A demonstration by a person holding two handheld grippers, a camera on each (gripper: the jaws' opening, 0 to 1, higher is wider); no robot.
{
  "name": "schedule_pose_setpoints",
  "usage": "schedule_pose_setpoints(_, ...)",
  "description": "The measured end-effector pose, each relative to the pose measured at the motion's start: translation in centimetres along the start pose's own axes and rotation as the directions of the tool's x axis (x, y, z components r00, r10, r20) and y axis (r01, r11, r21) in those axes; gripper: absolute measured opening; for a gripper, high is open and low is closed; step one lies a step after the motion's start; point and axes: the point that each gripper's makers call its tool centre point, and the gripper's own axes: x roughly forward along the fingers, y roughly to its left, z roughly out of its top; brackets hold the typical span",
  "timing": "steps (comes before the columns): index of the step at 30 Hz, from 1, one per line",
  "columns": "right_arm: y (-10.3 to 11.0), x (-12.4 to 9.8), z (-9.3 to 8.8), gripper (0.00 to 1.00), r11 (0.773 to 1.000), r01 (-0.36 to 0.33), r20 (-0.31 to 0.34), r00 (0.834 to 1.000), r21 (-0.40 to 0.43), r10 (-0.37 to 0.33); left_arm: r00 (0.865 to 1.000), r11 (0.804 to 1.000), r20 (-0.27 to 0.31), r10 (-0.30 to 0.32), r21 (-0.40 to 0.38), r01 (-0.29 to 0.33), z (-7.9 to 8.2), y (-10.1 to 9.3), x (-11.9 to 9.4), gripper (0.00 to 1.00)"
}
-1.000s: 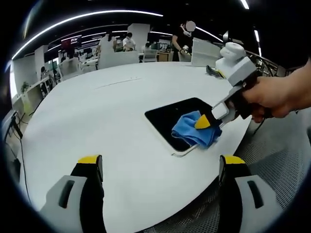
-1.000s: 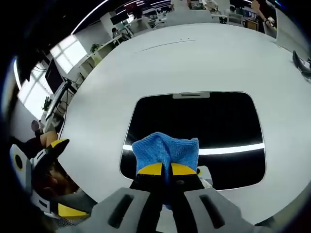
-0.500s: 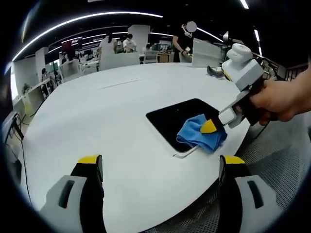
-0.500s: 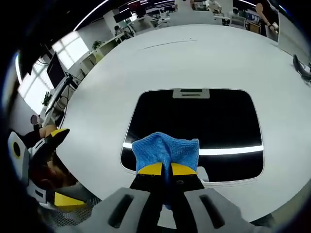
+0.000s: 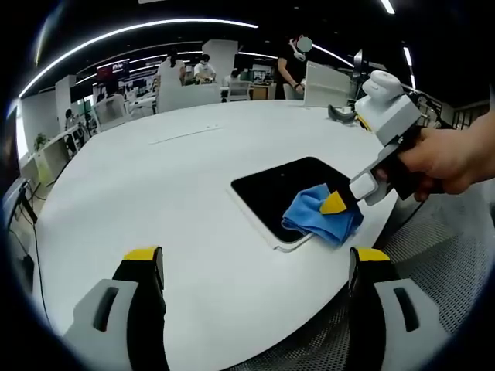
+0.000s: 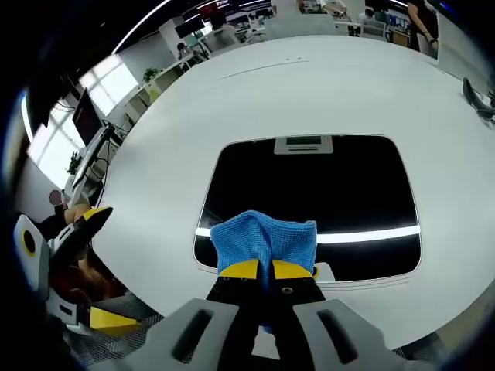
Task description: Wipe the mirror surface with the cleaning cloth until all visible marks leave the cleaned area.
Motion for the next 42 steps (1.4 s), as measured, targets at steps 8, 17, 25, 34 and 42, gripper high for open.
schedule_pose_setpoints(8,0.0,0.1,0.0,0.0,1.0,-0.003,0.002,1.0,-0.007,0.003,1.0,1.0,0.009,-0.004,-0.015,0.004,0.1,-0.1,0.0,0.99)
schedule_pose_setpoints(17,-0.1,0.1,0.0,0.0,1.0,-0.012,-0.002,1.0,0.003,0.012,1.0,1.0,0.005,-0.005,-0.017,0.005,0.0,-0.1,-0.1,0.99)
schedule_pose_setpoints(25,-0.6,-0.2,-0.1,0.0,1.0,-0.009,-0.006,1.0,0.011,0.009,1.0,1.0,-0.001,-0.011,-0.011,0.011,-0.1,-0.1,0.0,0.99)
schedule_pose_setpoints(34,-1.3,-0.4,-0.1,0.0,1.0,-0.014,-0.018,1.0,0.018,0.015,1.0,1.0,0.007,-0.005,-0.021,0.005,0.0,-0.1,-0.1,0.99)
schedule_pose_setpoints(42,-2.0,-0.5,0.0,0.0,1.0,-0.009,-0.02,1.0,0.02,0.009,1.0,1.0,0.009,-0.007,-0.016,0.008,0.0,-0.1,0.0,0.99)
